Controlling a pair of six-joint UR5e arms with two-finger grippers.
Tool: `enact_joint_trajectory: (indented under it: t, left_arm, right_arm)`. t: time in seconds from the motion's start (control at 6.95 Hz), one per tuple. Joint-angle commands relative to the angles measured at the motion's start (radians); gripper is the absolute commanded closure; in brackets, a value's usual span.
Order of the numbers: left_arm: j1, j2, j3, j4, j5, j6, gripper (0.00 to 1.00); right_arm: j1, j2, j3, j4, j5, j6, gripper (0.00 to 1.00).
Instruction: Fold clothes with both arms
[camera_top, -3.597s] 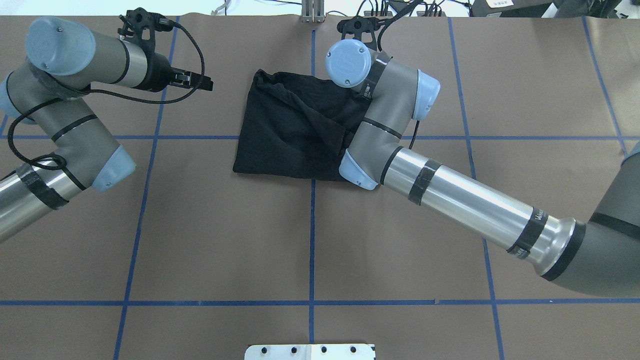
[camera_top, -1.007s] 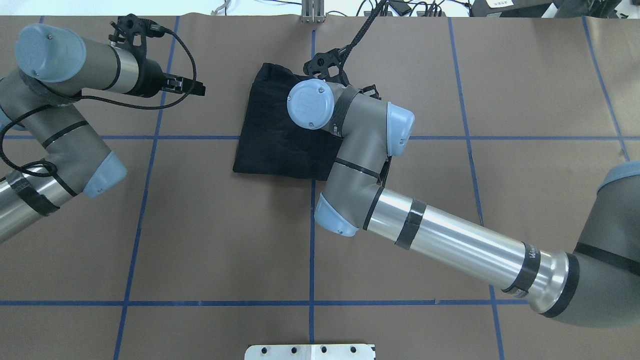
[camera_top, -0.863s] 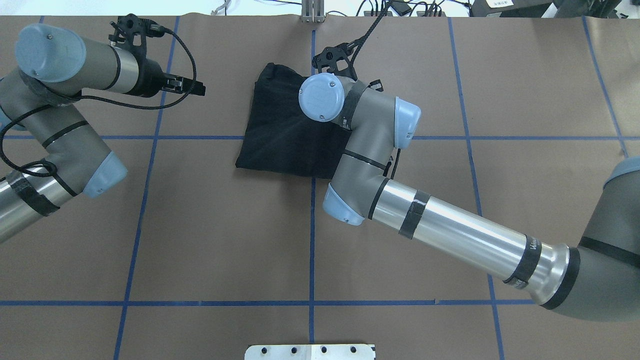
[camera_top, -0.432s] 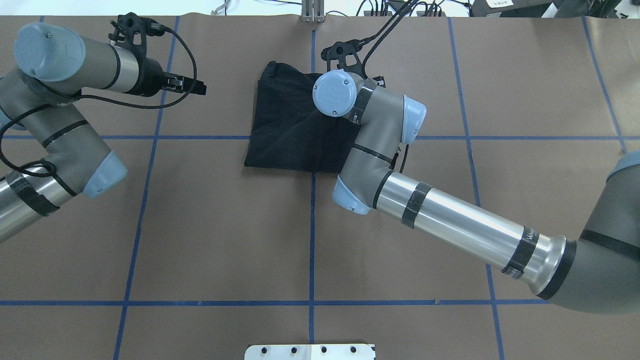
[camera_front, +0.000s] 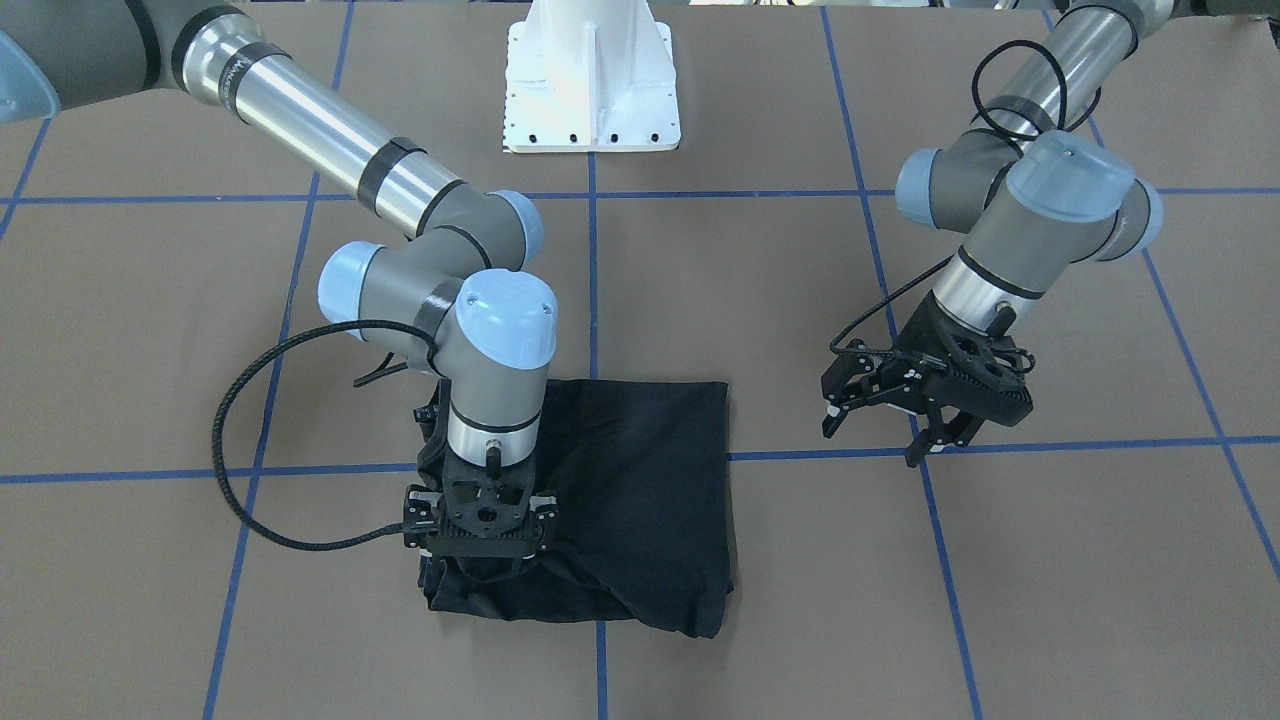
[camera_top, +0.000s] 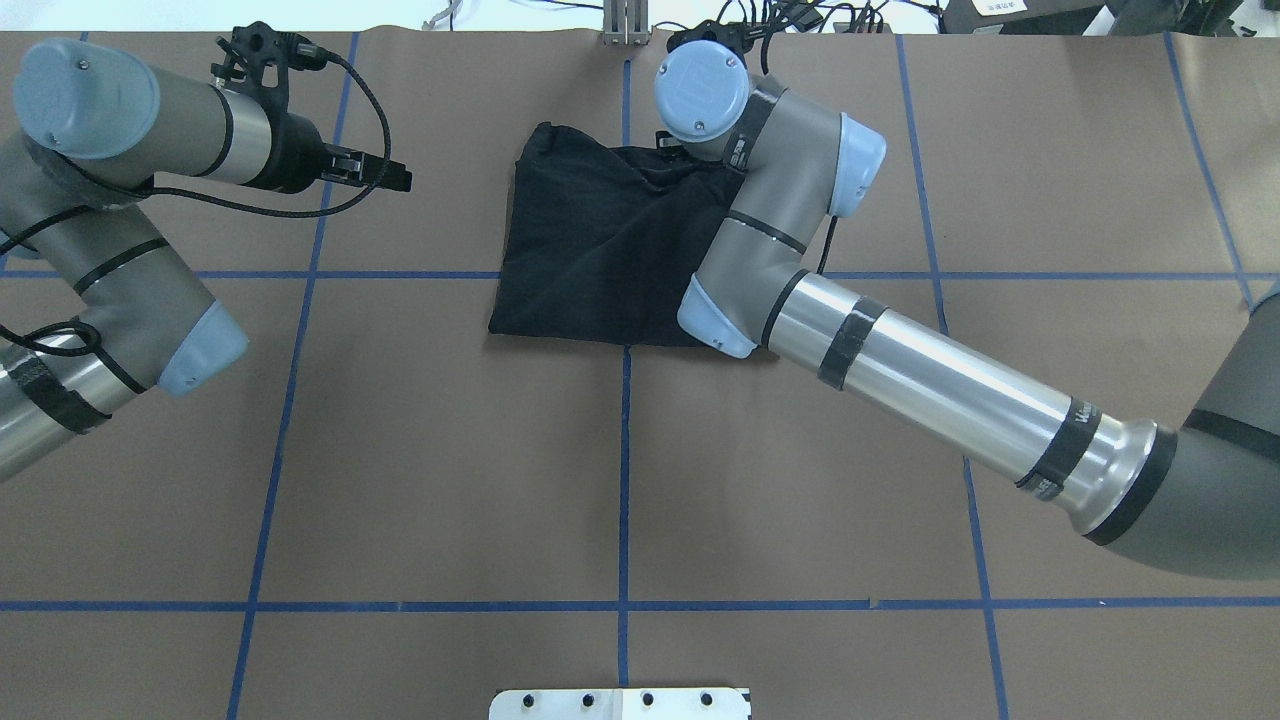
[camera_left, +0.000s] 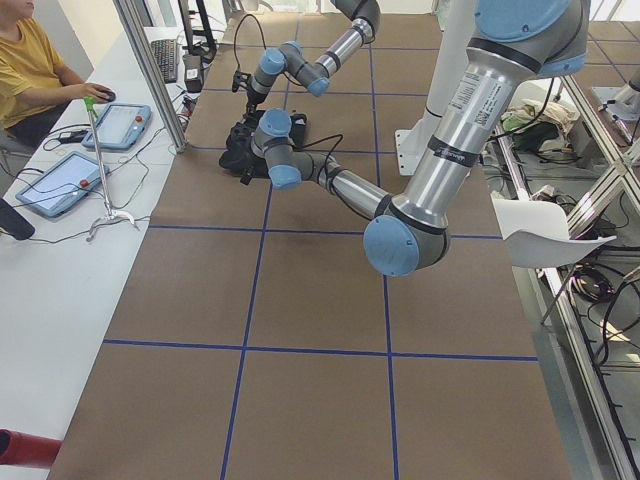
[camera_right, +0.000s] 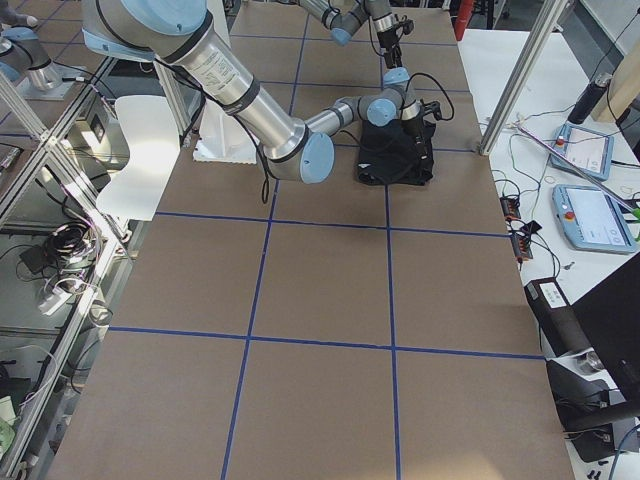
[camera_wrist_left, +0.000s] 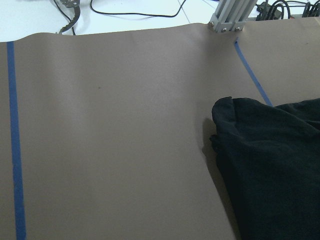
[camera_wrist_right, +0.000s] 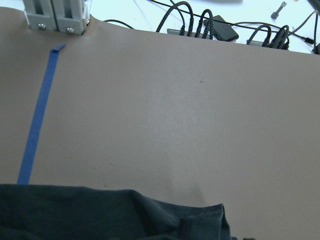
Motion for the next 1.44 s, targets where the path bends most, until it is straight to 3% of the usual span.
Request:
enact_joint_trajectory:
  t: [0.0,0.29,0.43,0.58,0.72,0.86,1.01,1.29]
  left_arm:
    - [-0.034,0.04,-0.106,0.135,-0.032,0.073,0.0]
    - [-0.097,0.113,-0.332,0.442,-0.021,0.339,0.0]
    - [-0.151,0.202,-0.411,0.487,-0.027,0.495,0.0]
    - [-0.256,0.264,-0.425,0.494,-0.053,0.609,0.0]
    - [-0.336,0.349,-0.416,0.498,-0.149,0.678,0.0]
    - [-0.417,0.411,-0.407,0.501,-0.161,0.799,0.0]
    - [-0.502,0.466,-0.387,0.523,-0.161,0.902,0.0]
    - [-0.616,0.47,-0.325,0.755,-0.158,0.949,0.0]
  right_arm:
    - [0.084,-0.116,0.245,-0.175,0.189,-0.087,0.0]
    - [0.188,-0.363,0.615,-0.335,0.331,-0.24,0.0]
    - [0.246,-0.488,0.776,-0.4,0.384,-0.352,0.0]
    - [0.321,-0.59,0.869,-0.443,0.459,-0.462,0.0]
    - [0.42,-0.699,0.891,-0.445,0.563,-0.612,0.0]
    - [0.514,-0.812,0.891,-0.443,0.658,-0.774,0.0]
    - [0.596,-0.93,0.889,-0.436,0.686,-0.916,0.0]
    - [0.752,-1.089,0.848,-0.436,0.636,-1.165,0.0]
